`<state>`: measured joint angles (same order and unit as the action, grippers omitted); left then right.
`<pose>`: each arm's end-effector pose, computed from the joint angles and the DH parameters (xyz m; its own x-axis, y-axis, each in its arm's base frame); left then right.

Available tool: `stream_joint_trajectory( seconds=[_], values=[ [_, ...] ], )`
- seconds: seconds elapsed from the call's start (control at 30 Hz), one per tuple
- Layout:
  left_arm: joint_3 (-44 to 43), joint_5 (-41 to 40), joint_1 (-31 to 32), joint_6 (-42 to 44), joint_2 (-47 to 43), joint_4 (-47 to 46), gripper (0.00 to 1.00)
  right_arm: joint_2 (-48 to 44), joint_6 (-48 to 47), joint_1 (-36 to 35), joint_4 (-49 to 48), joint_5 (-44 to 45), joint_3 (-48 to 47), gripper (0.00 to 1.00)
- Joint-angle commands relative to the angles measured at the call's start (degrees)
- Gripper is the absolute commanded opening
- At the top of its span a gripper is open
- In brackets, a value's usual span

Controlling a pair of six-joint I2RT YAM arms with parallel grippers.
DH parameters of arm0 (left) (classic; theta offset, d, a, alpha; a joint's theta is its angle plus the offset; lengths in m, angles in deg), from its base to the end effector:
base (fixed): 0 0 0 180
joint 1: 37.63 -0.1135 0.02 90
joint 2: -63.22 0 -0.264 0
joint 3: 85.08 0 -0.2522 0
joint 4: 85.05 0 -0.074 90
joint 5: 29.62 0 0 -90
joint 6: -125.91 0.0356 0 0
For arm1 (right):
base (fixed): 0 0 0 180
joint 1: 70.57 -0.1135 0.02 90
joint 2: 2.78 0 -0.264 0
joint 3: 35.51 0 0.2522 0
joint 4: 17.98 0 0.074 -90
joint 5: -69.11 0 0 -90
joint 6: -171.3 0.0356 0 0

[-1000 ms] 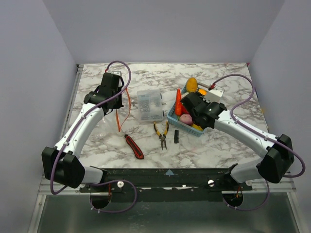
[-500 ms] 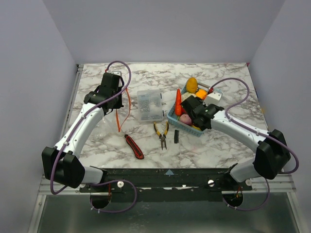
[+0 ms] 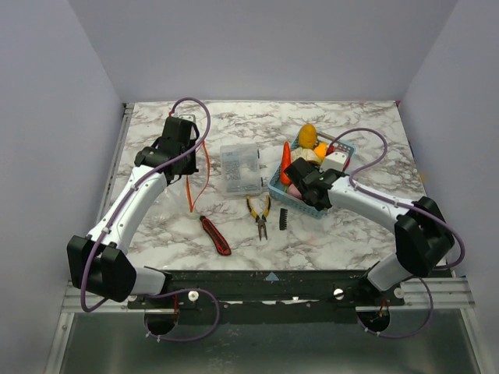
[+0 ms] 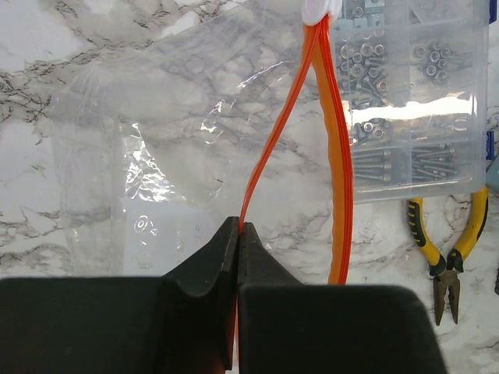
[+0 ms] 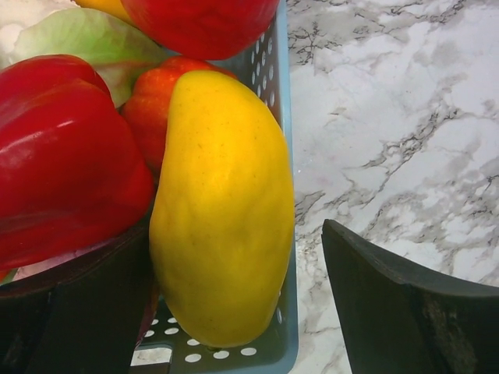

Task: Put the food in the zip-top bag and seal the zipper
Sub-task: Pick up the fake fruit from the bin, then place the fake fruit in the zipper food storage bag.

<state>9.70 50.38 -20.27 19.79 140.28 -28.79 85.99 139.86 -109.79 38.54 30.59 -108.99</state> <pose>0.2723 -0.0786 0.3254 -0.7333 -0.0572 -0.6775 -0.0213 0.9979 -0.0613 0.2404 0.1603 0.2196 -0.5584 0.2301 -0.7970 0.5212 0.8447 -0.1214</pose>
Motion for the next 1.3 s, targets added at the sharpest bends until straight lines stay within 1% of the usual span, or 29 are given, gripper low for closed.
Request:
stream_joint_trajectory(
  seconds=[0.0,0.03,0.1,0.13,0.23,0.3,0.37,0.43,0.5,0.63,0.73,0.8,0.93,1.0,1.07,1.17,1.27],
  values=[
    [-1.22,1.21,-0.04,-0.05,0.04,-0.05,0.0,-0.28,1.23,0.47,-1.79,2.86,0.99,0.85],
    [-1.22,1.22,-0.05,-0.05,0.17,-0.08,0.0,-0.36,1.04,0.47,-1.93,2.77,1.01,0.81],
    [-1.21,1.22,-0.03,-0.05,0.2,-0.07,0.0,-0.53,0.59,0.46,-2.12,2.49,1.06,0.7],
    [-1.22,1.21,-0.05,-0.05,0.19,-0.05,0.0,-0.79,0.64,0.51,-2.07,2.42,1.0,0.68],
    [-1.21,1.36,-0.02,-0.06,0.03,-0.08,0.0,-1.68,0.42,0.52,-1.92,1.91,0.85,0.51],
    [-1.22,1.39,-0.05,-0.14,0.1,-0.11,0.0,-2.71,0.02,0.51,-1.81,1.31,0.47,0.41],
    [-1.21,1.57,-0.01,-0.15,0.02,-0.05,0.0,-3.9,-0.57,0.46,-1.06,0.38,-0.6,0.35],
    [-1.22,1.66,-0.05,-0.15,-0.09,-0.06,0.0,-5.22,-1.17,0.46,-0.03,-0.74,-2.08,0.25],
    [-1.22,1.65,-0.03,-0.14,-0.11,-0.05,0.0,-6.92,-1.55,0.48,0.74,-1.87,-3.24,0.2],
    [-1.2,2.08,-0.05,-0.1,-0.06,-0.09,0.0,-11.17,-4.53,0.46,-1.67,-5.97,-3.35,0.15],
    [-1.05,2.85,-0.05,-0.05,-0.2,-0.24,0.0,-14.67,-9.19,0.45,-6.7,-11.41,-1.72,0.13],
    [-0.91,3.22,-0.05,-0.05,-0.22,-0.27,0.0,-17.09,-12.22,0.51,-11.83,-17.66,0.01,0.11],
    [-0.95,3.49,-0.05,-0.05,-0.38,-0.4,0.0,-20.94,-15.84,0.46,-27.25,-35.68,5.3,0.11],
    [-0.86,3.5,-0.05,-0.05,-0.41,-0.36,0.0,-20.23,-14.5,0.46,-35.45,-45.68,6.75,0.11],
    [-0.76,3.41,-0.04,-0.05,-0.46,-0.41,0.0,-17.64,-11.16,0.42,-41.73,-55.72,7.08,0.1],
    [-0.71,3.62,-0.05,-0.13,-0.5,-0.49,0.0,-12.33,-3.19,0.13,-53.51,-68.49,7.91,0.1],
    [-0.69,4.01,-0.05,-0.14,-0.51,-0.49,0.0,-6.38,3.84,-1.63,-65.07,-75.33,7.73,0.1]
  ],
)
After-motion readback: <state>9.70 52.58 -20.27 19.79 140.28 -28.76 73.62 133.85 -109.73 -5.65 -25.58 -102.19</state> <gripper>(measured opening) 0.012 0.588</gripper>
